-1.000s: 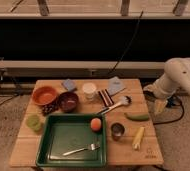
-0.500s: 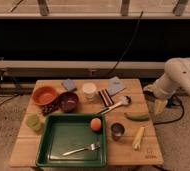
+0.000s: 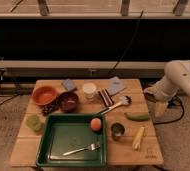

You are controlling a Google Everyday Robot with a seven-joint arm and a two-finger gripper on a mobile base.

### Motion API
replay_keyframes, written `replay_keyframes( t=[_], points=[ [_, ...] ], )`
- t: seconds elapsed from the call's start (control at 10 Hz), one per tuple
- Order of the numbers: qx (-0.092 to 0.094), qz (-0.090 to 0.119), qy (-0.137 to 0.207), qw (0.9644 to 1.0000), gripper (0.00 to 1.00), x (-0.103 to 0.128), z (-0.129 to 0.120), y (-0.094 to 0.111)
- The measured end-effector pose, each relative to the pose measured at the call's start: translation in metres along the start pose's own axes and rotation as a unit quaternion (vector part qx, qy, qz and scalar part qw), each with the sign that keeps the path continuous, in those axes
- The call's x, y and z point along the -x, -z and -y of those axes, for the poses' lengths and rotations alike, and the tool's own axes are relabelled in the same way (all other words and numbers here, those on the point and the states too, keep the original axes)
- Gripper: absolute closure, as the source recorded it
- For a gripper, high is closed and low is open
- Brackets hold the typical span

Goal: Place banana in tray

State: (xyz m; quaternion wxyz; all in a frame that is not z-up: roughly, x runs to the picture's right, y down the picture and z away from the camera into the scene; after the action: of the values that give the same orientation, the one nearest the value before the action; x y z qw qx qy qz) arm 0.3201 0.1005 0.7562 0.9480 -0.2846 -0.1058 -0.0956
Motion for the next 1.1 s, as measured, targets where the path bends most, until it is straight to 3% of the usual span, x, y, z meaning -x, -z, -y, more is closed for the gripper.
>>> replay_keyframes(
  t=[0.5,1.1],
  points=[
    [0.014,0.018,0.063,0.9978,0.2,0.008,-0.075,-0.056],
    [0.041,0.035,0.112,0.9922,0.2,0.03,-0.102,-0.099]
  ],
)
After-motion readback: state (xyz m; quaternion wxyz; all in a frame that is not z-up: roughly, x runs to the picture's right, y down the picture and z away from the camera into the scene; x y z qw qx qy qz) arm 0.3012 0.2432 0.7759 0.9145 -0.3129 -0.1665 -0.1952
